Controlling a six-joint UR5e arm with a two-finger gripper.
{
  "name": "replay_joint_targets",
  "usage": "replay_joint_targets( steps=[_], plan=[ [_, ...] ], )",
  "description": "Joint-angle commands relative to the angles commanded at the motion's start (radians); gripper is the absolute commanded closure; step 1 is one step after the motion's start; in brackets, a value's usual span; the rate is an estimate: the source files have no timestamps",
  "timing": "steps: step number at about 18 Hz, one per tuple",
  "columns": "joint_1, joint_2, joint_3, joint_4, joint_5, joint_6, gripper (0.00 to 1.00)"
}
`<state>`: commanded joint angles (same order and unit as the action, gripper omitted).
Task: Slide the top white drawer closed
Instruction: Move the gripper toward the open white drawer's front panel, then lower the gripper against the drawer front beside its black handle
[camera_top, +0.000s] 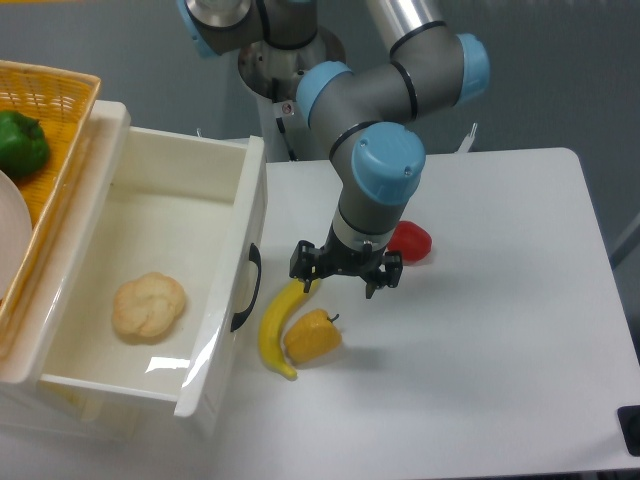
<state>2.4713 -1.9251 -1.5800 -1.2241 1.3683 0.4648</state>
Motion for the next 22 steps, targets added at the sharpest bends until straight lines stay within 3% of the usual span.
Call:
replay_joint_targets(
  steps=[22],
  plan=[
    [-0.061,-0.063,0.005,0.003,0.002,0.006,0.0]
  ],
)
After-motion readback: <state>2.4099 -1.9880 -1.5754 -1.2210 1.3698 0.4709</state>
